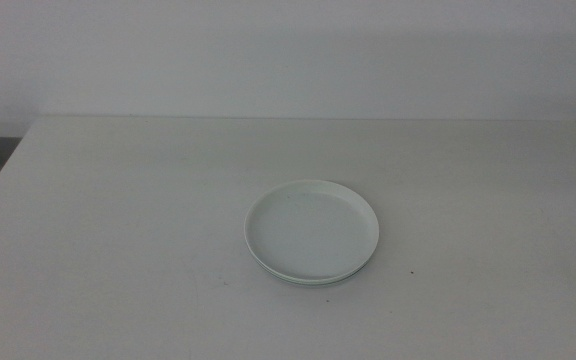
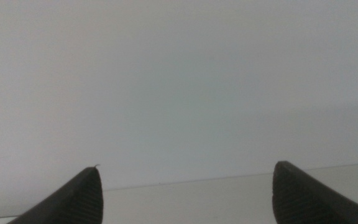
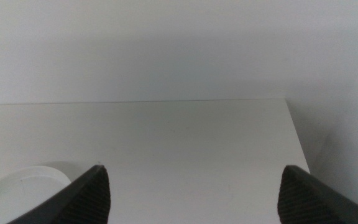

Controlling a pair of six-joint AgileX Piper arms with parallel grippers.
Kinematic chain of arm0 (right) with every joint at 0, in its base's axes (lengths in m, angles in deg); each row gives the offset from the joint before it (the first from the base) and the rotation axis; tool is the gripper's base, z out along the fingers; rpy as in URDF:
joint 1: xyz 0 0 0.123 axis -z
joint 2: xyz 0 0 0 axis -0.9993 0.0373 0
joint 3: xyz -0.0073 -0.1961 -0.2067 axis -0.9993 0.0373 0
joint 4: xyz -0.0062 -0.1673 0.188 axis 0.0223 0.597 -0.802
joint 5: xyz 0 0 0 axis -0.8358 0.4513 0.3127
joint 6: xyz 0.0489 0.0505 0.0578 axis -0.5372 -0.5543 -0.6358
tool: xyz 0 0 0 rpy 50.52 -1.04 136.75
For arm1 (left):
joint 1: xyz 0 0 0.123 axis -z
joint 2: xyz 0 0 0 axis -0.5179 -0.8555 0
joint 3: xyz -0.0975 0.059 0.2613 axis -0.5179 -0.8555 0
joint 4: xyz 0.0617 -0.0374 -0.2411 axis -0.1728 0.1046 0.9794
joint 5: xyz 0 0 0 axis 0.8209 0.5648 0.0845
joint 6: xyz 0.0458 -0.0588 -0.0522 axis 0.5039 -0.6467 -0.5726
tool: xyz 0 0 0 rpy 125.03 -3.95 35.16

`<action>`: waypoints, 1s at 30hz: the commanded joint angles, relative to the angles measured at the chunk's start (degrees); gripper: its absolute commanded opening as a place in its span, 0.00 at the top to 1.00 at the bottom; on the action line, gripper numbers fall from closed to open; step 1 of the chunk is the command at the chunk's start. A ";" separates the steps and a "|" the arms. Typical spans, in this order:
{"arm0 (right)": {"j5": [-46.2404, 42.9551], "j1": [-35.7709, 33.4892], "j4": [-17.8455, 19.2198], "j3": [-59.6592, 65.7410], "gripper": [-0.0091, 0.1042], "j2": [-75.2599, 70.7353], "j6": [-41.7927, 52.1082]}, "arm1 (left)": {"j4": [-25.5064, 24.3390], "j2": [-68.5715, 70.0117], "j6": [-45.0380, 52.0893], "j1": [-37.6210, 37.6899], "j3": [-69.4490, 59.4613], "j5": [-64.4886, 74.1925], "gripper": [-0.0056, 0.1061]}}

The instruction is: Stack the three bowls on top of each other.

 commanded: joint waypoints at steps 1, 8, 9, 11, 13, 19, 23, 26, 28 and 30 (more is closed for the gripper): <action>-0.62 0.26 0.33 0.21 0.10 -0.12 0.14 | -0.01 0.11 -0.66 0.09 -0.25 -0.74 0.11; -0.60 0.26 1.62 0.21 0.10 -0.12 0.14 | 4.19 0.52 -0.66 0.09 -2.31 -2.74 0.11; -0.60 0.26 2.06 0.21 0.10 -0.12 0.14 | 4.07 1.01 -0.66 0.09 -2.31 -2.99 0.11; -2.03 0.26 4.18 1.31 0.10 -0.48 0.14 | 4.07 2.12 -0.66 0.09 -2.31 -3.38 0.11; -10.80 0.26 7.81 5.24 0.10 -1.96 0.14 | 4.07 3.69 -0.66 0.09 -2.72 -3.74 0.11; -45.59 0.26 2.38 27.50 0.10 -12.10 0.14 | 4.47 12.41 -0.66 0.09 -13.44 -11.25 0.11; -44.82 0.26 -0.55 41.82 0.10 -23.52 0.14 | 5.71 20.39 -0.66 -1.12 -24.78 -11.40 0.11; -43.67 0.26 -1.33 49.92 0.10 -32.40 0.14 | 8.49 25.90 -0.66 -2.92 -32.37 -11.40 0.11; -43.67 0.26 -3.14 54.26 0.10 -37.63 0.14 | 8.71 29.60 -0.66 -4.59 -36.82 -11.50 0.11; -43.00 0.26 -3.82 58.37 0.10 -43.18 0.14 | 8.71 32.96 -0.66 -6.13 -40.26 -11.50 0.11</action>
